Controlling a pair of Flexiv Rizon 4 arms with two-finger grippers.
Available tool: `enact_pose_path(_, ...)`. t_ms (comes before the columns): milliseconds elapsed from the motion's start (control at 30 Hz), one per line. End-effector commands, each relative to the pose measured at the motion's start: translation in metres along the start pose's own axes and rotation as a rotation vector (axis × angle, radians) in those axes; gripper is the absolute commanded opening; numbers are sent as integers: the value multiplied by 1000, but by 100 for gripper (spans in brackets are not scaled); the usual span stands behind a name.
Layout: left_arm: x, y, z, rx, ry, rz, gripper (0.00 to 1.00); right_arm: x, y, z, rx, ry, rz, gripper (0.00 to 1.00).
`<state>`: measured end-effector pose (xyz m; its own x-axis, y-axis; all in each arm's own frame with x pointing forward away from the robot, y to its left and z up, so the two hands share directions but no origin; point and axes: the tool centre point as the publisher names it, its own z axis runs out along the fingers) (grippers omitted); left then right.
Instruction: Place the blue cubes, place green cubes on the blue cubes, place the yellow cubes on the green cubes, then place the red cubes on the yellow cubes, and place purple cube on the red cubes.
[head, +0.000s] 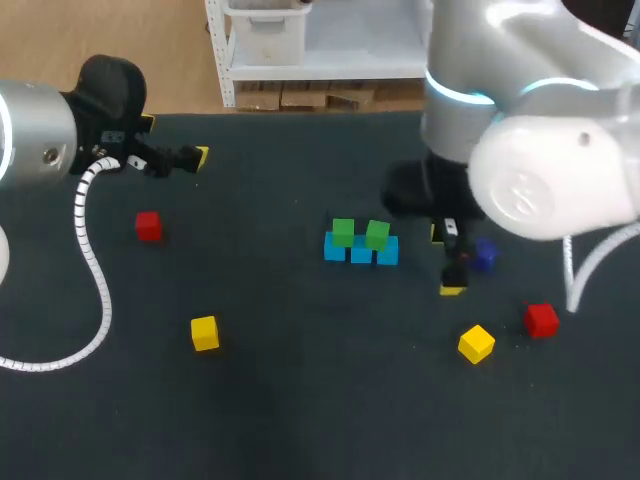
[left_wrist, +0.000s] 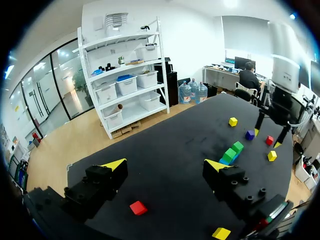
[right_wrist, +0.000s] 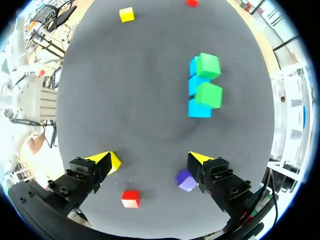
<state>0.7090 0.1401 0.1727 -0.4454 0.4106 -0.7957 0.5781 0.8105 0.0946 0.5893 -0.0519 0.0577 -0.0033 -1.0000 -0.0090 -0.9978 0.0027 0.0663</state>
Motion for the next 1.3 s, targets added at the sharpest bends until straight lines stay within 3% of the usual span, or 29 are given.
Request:
enact_pose_path(33, 1, 1, 0, 7, -3, 1, 100, 13, 26, -1, 63, -22, -35, 100)
enact_pose_path(500, 1, 1, 0, 7, -3, 1, 100, 42, 77, 9, -17, -22, -310, 100)
enact_pose_path(767, 1, 1, 0, 7, -3, 1, 100, 30, 93, 36, -22, -31, -427, 100)
enact_pose_path(1233, 1, 1, 0, 7, -3, 1, 100, 30, 63, 60, 13, 5, -401, 100)
enact_pose_path(1300, 1, 1, 0, 7, -3, 1, 100, 30, 60, 64, 24, 28, -390, 95)
